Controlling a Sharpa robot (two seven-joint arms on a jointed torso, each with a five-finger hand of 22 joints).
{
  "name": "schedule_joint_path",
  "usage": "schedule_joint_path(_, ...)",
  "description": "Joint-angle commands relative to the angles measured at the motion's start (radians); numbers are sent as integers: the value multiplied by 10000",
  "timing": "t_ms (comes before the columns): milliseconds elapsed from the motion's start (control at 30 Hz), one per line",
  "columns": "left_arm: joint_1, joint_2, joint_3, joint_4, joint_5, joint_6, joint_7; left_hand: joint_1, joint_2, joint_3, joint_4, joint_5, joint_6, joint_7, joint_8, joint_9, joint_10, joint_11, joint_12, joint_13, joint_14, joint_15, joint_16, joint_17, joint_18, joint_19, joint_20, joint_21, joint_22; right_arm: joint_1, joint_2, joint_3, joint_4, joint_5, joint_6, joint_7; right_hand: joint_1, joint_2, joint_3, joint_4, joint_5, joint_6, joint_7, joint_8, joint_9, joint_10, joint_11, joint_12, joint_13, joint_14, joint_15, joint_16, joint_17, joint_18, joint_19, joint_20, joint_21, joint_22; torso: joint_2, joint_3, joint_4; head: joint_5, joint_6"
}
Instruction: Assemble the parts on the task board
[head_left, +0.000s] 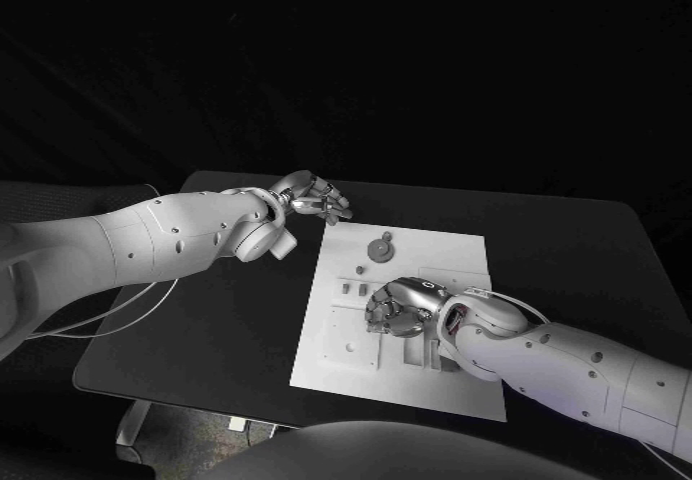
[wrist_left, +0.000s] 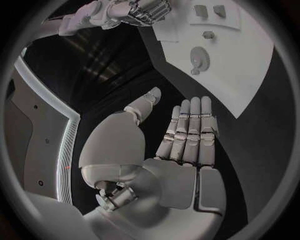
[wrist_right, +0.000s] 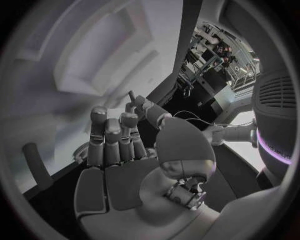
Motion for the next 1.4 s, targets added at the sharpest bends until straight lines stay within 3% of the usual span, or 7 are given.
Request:
schedule_joint_path(33, 12, 7, 11, 23, 64, 35, 130, 6, 58, -25, 2, -57, -29, -46, 39, -15, 44, -5, -35, -18, -1, 40, -57, 10, 140, -54, 42, -61, -14, -6, 1, 2, -8, -152, 170, 106, -18, 80, 64, 13, 33, 264, 193, 42, 159, 17, 12, -33, 14, -4, -48, -2, 6, 132, -21, -54, 8, -5, -3, 2, -3, 6, -2)
schedule_joint_path(567, 12, 3, 11, 29, 64, 36, 125, 7, 59, -27, 5, -57, -32, -41, 42, -21, 48, -4, -48, -26, -7, 44, -73, 20, 141, -60, 45, -73, -14, -6, 31, 1, -49, -303, 325, 34, -27, 38, 59, -7, 32, 254, 197, 25, 163, 5, 15, -38, 28, -16, -52, -4, 11, 132, -30, -53, 7, -7, -3, -10, -2, -8, -42)
schedule_joint_path(667, 12, 6, 11, 27, 64, 36, 125, 7, 59, -27, 5, -57, -32, -40, 43, -22, 49, -4, -49, -27, -7, 44, -75, 22, 141, -61, 45, -75, -14, -6, 34, 1, -40, -351, 382, -5, 9, -113, 57, -27, 33, 209, 212, -12, 167, -40, 34, -59, 45, -53, -59, -20, 13, 132, -56, -52, -7, -14, -2, -7, 1, -5, -51)
schedule_joint_path(767, 12, 3, 11, 27, 64, 38, 121, 8, 58, -27, 5, -57, -32, -40, 43, -23, 49, -4, -51, -28, -7, 45, -76, 23, 141, -61, 46, -76, -14, -6, 35, 0, -26, -399, 468, -18, 111, -459, 15, -30, 27, 59, 270, -111, 161, -152, 88, -92, 82, -137, -63, -47, 21, 132, -92, -46, -16, -18, -3, -5, -1, 1, -65)
schedule_joint_path(967, 13, -4, 11, 32, 64, 35, 112, 9, 56, -28, 5, -57, -34, -39, 44, -25, 50, -3, -55, -31, -8, 45, -80, 26, 142, -62, 46, -78, -14, -6, 34, -2, 10, -471, 554, -49, 275, -897, -87, -41, 22, -139, 355, -259, 144, -330, 169, -123, 143, -267, -17, -90, 27, 132, -157, -25, -17, -13, -4, 1, -5, -15, -63)
schedule_joint_path(1400, 13, -10, 11, 41, 64, 35, 107, 20, 54, -26, 1, -57, -34, -41, 48, -29, 52, -3, -64, -37, -11, 47, -91, 34, 143, -65, 48, -86, -14, -6, 43, -9, 37, -586, 518, -91, 382, -1065, -174, -46, 19, -184, 385, -308, 151, -404, 198, -137, 169, -325, 17, -114, 23, 132, -200, -9, -16, -9, -2, -3, -5, -22, -73)
